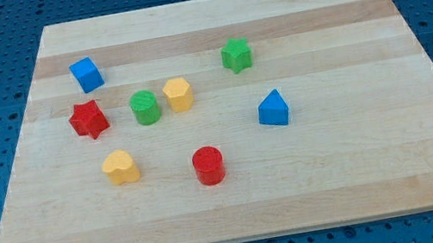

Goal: Place green star to the top of the red star

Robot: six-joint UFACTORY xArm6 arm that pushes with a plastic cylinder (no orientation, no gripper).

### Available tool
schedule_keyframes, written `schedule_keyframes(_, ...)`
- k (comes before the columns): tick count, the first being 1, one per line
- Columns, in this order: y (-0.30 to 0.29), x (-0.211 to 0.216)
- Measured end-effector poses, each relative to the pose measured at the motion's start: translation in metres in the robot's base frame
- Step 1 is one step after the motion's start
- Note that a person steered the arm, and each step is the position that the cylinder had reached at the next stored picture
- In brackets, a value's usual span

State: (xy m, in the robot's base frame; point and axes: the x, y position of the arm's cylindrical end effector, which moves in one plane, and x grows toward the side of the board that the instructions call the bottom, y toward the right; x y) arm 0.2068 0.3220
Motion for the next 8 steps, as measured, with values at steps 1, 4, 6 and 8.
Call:
schedule_keyframes(1, 0.0, 0.003)
schedule_keyframes(4, -0.127, 0.119)
schedule_keyframes(6, -0.182, 0.164)
schedule_keyframes(8, -0.238, 0.166)
